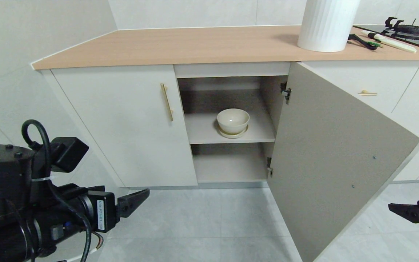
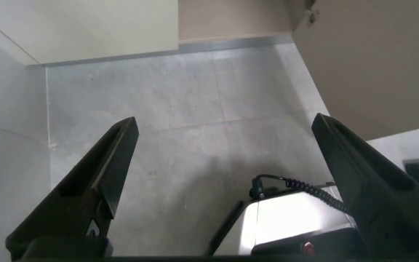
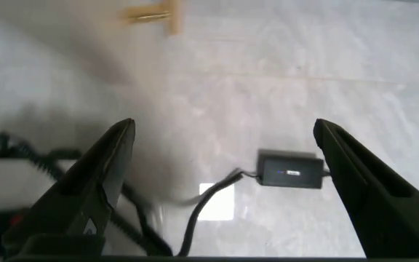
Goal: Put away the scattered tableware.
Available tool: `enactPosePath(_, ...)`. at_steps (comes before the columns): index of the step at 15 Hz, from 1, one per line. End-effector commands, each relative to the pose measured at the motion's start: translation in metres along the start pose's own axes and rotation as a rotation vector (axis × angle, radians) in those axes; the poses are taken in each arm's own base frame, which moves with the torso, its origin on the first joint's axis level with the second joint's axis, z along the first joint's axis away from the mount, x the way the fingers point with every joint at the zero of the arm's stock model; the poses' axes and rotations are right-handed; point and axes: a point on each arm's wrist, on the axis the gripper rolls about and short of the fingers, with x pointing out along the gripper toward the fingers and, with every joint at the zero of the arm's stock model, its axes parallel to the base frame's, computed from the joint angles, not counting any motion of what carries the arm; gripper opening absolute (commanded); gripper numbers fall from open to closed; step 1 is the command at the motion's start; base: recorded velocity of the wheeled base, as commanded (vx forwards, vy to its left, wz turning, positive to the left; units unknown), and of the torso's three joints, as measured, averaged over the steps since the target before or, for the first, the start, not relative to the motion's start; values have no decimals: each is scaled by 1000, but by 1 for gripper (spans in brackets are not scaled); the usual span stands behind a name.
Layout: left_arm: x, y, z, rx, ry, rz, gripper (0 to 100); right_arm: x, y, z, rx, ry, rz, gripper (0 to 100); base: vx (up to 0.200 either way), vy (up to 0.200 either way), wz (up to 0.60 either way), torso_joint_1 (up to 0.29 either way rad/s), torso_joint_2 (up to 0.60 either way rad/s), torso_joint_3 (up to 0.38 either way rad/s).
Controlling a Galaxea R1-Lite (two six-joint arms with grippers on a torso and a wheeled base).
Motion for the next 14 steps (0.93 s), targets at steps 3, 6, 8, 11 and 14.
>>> enactPosePath(3,0,0,0,0,-1,0,100,27,-7,12,68,-18,-67,100,0,0,0,0,0,0)
enactPosePath(6,0,0,1,-3,-7,-1,100,53,-5,27,249,-103,-99,100,0,0,0,0,0,0)
enactPosePath(8,0,-1,2,-4,-9,-3,100,59,-3,33,291,-155,-100,100,0,0,0,0,0,0)
enactPosePath(11,0,0,2,-4,-11,-4,100,57,2,37,358,-195,-51,100,0,0,0,0,0,0)
enactPosePath(14,0,0,2,-4,-16,-7,100,54,27,34,357,-172,99,100,0,0,0,0,0,0)
